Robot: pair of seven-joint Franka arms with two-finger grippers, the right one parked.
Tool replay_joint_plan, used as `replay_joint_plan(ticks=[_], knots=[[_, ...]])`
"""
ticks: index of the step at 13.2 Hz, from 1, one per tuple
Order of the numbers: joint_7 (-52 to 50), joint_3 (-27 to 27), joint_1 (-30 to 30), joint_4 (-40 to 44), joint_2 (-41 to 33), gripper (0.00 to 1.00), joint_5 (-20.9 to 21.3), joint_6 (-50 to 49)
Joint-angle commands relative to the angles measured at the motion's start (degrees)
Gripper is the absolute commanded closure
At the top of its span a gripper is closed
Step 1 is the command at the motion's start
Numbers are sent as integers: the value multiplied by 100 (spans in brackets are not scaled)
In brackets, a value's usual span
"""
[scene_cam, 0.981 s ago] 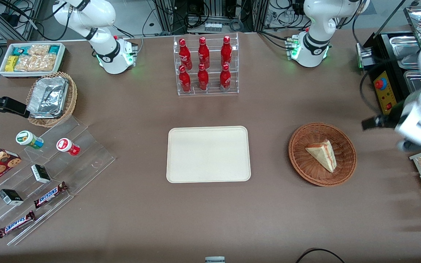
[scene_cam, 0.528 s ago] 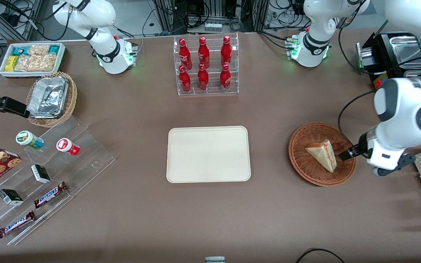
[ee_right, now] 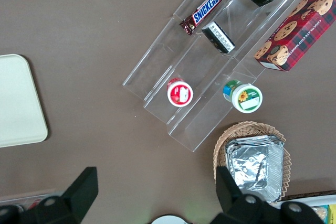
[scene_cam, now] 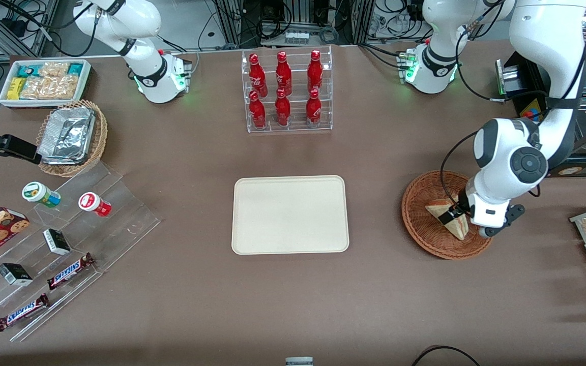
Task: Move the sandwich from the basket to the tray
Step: 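Lower the open left gripper over the sandwich and close on it, then lift the sandwich with the left gripper and carry it toward the tray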
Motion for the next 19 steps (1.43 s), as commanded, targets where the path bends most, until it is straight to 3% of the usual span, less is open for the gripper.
replay_joint_plan(ticks=[1, 6, 7, 8, 10, 11, 13, 17, 19], knots=[[-142, 19, -9, -391, -326, 0, 88, 122], [-195, 45, 0, -663, -256, 1, 88, 518], [-221, 54, 0, -646, -229, 5, 88, 518], [-265, 71, 9, -637, -185, 14, 88, 561], [-370, 80, 9, -628, -159, 68, 88, 623], [-379, 71, 9, -611, -150, 85, 88, 632], [-379, 71, 0, -523, -106, 98, 88, 641], [-362, 63, 0, -225, -176, 100, 97, 457], [-274, 28, 0, 12, -429, 100, 236, -120]])
